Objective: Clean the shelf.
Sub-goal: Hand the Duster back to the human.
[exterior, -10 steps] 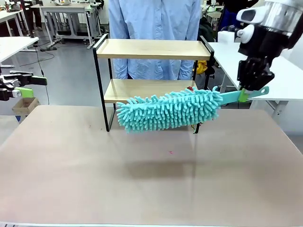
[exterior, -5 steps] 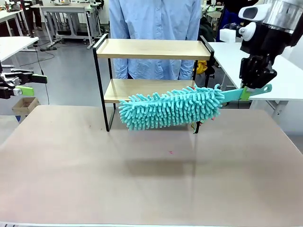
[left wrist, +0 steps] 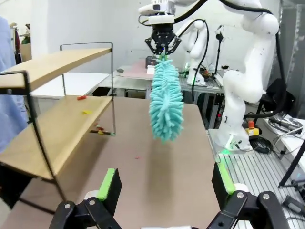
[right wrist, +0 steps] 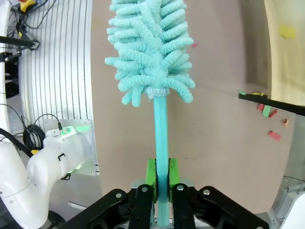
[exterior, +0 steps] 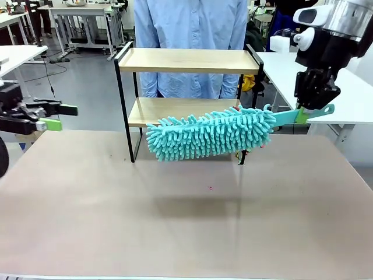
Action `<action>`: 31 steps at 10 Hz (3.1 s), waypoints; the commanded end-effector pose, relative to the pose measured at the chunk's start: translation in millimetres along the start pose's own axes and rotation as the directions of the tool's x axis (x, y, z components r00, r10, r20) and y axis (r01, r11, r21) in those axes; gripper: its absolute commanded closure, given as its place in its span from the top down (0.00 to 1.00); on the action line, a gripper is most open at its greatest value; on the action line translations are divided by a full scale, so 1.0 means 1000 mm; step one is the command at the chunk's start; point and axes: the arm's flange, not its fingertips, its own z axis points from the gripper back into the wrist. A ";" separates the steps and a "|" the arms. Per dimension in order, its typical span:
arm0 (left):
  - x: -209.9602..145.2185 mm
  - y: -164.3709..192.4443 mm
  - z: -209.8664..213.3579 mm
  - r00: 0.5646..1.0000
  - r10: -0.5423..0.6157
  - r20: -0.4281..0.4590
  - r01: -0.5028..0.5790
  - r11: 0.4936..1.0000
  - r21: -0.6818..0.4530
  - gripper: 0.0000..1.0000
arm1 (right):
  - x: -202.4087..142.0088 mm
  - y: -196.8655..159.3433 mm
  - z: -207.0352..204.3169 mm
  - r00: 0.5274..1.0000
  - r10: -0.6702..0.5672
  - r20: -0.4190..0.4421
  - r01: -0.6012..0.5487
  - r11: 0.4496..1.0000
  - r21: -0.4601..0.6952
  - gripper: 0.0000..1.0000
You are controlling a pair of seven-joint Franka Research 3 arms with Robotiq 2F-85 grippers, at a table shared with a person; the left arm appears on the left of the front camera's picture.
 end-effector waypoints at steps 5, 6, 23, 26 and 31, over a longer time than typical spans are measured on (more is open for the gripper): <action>-0.010 -0.023 -0.102 0.996 0.086 0.023 -0.086 0.996 -0.001 1.00 | -0.003 0.002 0.001 1.000 0.011 0.015 -0.011 1.000 0.002 0.13; -0.014 -0.021 -0.116 0.996 0.086 0.028 -0.086 0.996 0.022 1.00 | -0.003 0.002 0.001 1.000 0.011 0.015 -0.011 1.000 0.002 0.13; -0.034 0.008 -0.243 0.980 0.144 0.139 -0.143 0.990 -0.023 1.00 | -0.003 0.002 0.001 1.000 0.011 0.015 -0.011 1.000 0.002 0.13; -0.033 0.008 -0.247 0.982 0.132 0.135 -0.124 0.990 -0.064 0.42 | -0.003 0.002 0.001 1.000 0.011 0.015 -0.011 1.000 0.002 0.13; -0.033 0.010 -0.245 0.987 0.098 0.129 -0.088 0.993 -0.083 0.06 | -0.003 0.002 0.001 1.000 0.011 0.015 -0.011 1.000 0.002 0.13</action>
